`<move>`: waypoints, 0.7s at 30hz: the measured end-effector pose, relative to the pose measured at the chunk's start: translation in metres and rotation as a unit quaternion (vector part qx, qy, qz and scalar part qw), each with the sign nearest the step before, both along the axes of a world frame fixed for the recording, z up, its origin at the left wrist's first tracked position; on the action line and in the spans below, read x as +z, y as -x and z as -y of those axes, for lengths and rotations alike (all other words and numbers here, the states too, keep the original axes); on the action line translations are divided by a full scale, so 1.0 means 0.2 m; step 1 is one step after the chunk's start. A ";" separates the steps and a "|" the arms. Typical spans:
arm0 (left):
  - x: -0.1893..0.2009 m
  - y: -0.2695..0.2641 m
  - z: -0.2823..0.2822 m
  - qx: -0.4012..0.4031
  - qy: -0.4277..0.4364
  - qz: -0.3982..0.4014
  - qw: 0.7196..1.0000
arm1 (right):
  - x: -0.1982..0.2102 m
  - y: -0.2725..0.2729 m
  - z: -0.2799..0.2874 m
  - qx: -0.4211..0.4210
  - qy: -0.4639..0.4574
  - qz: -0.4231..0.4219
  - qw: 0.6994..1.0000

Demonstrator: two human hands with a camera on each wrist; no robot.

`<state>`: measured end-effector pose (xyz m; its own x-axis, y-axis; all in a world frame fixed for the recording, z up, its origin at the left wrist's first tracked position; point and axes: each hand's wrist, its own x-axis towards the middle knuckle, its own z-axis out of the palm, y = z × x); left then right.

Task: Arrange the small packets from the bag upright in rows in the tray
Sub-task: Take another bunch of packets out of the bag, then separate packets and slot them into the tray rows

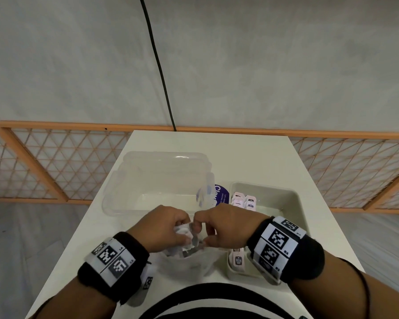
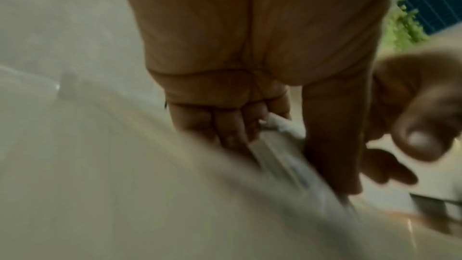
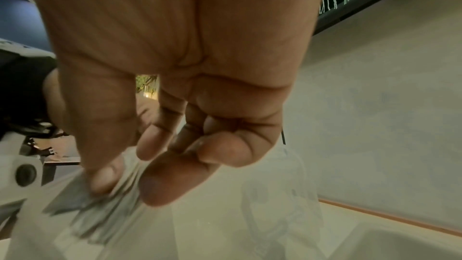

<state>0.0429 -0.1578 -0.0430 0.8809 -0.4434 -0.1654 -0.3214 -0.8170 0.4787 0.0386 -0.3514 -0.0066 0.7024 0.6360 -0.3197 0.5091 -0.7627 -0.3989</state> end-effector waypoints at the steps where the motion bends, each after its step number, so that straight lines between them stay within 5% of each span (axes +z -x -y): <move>1: 0.02 0.00 -0.02 0.017 0.027 0.001 0.999 | 0.00 -0.01 0.01 -0.012 -0.004 -0.002 1.000; 8: 0.16 -0.04 -0.17 0.105 0.244 -0.075 0.961 | 0.03 -0.05 0.07 -0.116 -0.150 -0.077 0.979; 12: 0.25 -0.05 -0.16 0.128 0.422 -0.166 0.882 | 0.07 -0.07 0.04 -0.142 -0.220 -0.151 0.953; 14: 0.27 -0.05 -0.14 0.129 0.482 -0.208 0.841 | 0.08 -0.07 0.03 -0.165 -0.301 -0.207 0.916; 17: 0.28 -0.05 -0.09 0.134 0.540 -0.259 0.789 | 0.10 -0.08 0.03 -0.196 -0.415 -0.244 0.854; 21: 0.29 -0.05 -0.02 0.140 0.573 -0.296 0.752 | 0.14 -0.08 0.07 -0.217 -0.468 -0.227 0.826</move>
